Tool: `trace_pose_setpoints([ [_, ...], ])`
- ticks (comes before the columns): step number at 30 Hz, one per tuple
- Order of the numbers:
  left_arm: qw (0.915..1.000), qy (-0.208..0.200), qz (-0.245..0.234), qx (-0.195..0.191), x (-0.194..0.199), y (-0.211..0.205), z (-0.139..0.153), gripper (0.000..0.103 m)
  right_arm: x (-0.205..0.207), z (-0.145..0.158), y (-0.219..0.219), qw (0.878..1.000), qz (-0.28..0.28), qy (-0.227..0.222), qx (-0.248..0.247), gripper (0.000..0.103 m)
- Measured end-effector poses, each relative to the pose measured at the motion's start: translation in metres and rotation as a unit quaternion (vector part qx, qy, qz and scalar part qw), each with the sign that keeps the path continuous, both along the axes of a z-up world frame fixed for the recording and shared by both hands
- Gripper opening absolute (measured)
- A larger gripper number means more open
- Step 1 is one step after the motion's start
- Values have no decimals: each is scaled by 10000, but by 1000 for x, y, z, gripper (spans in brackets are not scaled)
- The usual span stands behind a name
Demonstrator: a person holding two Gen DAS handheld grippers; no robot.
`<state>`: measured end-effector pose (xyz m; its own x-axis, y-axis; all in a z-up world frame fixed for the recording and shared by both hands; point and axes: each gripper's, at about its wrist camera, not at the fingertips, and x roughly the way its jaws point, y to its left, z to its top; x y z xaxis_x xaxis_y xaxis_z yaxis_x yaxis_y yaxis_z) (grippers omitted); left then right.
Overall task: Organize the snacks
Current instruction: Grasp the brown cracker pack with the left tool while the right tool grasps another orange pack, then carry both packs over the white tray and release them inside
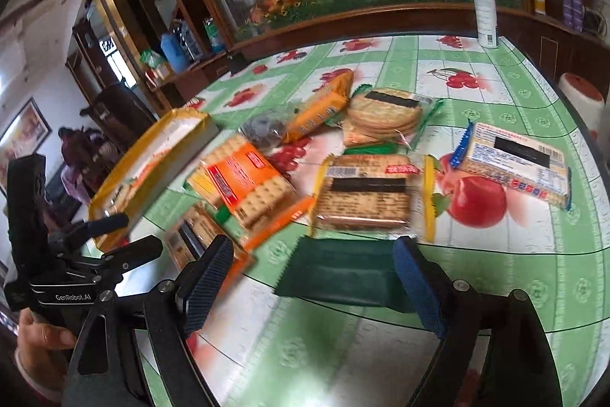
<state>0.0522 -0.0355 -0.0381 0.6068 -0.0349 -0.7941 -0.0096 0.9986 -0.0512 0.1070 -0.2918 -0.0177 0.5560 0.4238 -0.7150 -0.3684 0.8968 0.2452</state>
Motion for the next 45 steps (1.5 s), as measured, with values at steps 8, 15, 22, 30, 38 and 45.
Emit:
trace_pose_setpoints([
  [8,9906,327,1265,-414,14,3,-15,103,7,-3,-4,9998,17,101,158,88],
  [15,9839,618,1600,-493,29,-16,-30,103,18,7,6,9997,101,-91,188,88],
  [22,9869,657,1467,-125,36,-11,-37,103,46,24,55,9948,964,-332,18,87],
  [30,9894,889,1136,164,28,38,-40,103,52,1,115,9782,1884,-306,-819,83],
  [38,9889,1087,1012,12,13,46,-36,103,64,-28,132,9713,1997,-120,-1284,67],
  [45,9856,917,1417,-64,-35,61,-23,103,57,-29,125,9722,2015,-58,-1194,61],
])
